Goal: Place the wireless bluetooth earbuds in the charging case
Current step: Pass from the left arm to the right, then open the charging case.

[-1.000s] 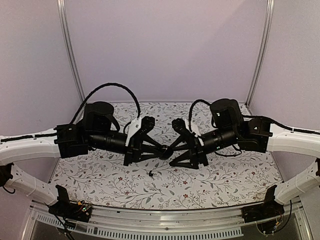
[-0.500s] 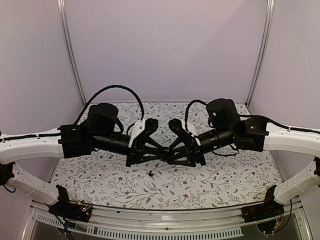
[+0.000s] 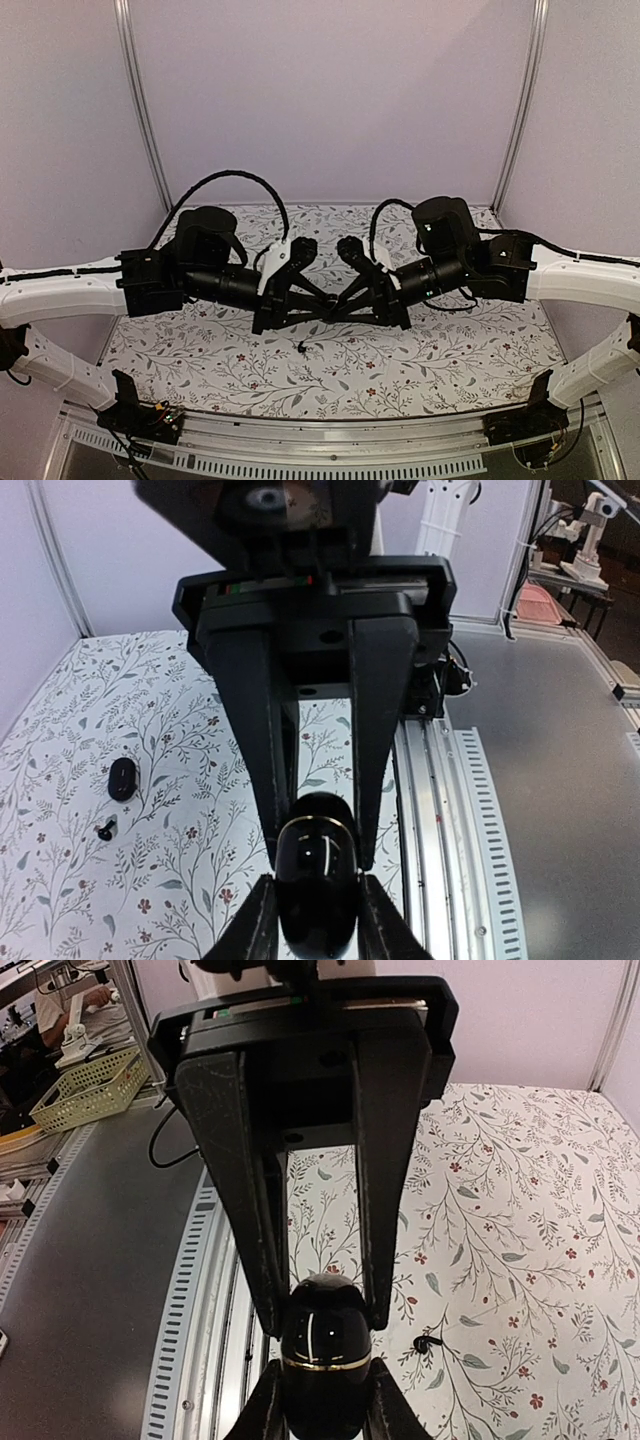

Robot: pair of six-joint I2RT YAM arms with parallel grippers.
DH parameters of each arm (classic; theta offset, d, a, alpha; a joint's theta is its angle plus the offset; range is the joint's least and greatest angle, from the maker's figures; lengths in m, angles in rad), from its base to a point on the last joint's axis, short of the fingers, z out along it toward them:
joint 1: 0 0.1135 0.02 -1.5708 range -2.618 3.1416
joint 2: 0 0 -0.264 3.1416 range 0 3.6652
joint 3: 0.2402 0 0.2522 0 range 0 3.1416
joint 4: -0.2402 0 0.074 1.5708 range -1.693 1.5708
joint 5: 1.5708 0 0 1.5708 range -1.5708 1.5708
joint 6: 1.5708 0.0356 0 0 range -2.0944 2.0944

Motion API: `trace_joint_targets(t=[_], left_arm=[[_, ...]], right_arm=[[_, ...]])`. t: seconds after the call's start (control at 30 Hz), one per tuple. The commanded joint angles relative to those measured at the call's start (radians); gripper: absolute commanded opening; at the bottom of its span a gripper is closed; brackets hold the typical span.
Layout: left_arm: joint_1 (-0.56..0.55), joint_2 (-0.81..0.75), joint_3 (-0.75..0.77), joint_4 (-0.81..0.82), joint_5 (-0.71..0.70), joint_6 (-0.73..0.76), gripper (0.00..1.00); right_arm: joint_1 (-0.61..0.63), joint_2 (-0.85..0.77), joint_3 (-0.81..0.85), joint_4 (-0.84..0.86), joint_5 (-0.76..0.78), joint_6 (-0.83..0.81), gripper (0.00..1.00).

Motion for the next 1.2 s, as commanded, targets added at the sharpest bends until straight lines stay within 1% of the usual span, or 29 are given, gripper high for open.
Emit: trace_joint_targets(t=[0.0, 0.07, 0.17, 0.43, 0.6, 0.77, 0.97, 1.17], left_arm=[[-0.009, -0.034, 0.008, 0.021, -0.040, 0.010, 0.43], [-0.010, -0.040, 0.004, 0.012, -0.052, 0.016, 0.51], [-0.009, -0.039, 0.003, 0.011, -0.057, 0.015, 0.55], [-0.009, 0.004, 0.026, 0.003, -0.059, 0.017, 0.56], [-0.008, -0.009, 0.037, -0.011, -0.122, 0.021, 0.54], [0.005, -0.051, 0.033, -0.001, -0.149, 0.030, 0.53], [0.023, -0.058, 0.034, -0.010, -0.164, 0.028, 0.52], [0.023, -0.060, 0.034, -0.008, -0.168, 0.027, 0.52]], right_arm=[[-0.001, 0.002, 0.025, -0.005, -0.004, -0.004, 0.08], [-0.001, -0.005, 0.023, -0.006, -0.012, -0.009, 0.07], [-0.001, -0.014, 0.020, -0.008, -0.021, -0.020, 0.06], [-0.001, -0.029, 0.021, -0.015, -0.040, -0.028, 0.03], [-0.001, -0.046, 0.005, -0.021, -0.059, -0.044, 0.00], [-0.001, -0.061, -0.022, -0.025, -0.071, -0.064, 0.00], [-0.001, -0.082, -0.039, -0.023, -0.086, -0.085, 0.00], [-0.001, -0.132, -0.084, 0.031, -0.094, -0.105, 0.00]])
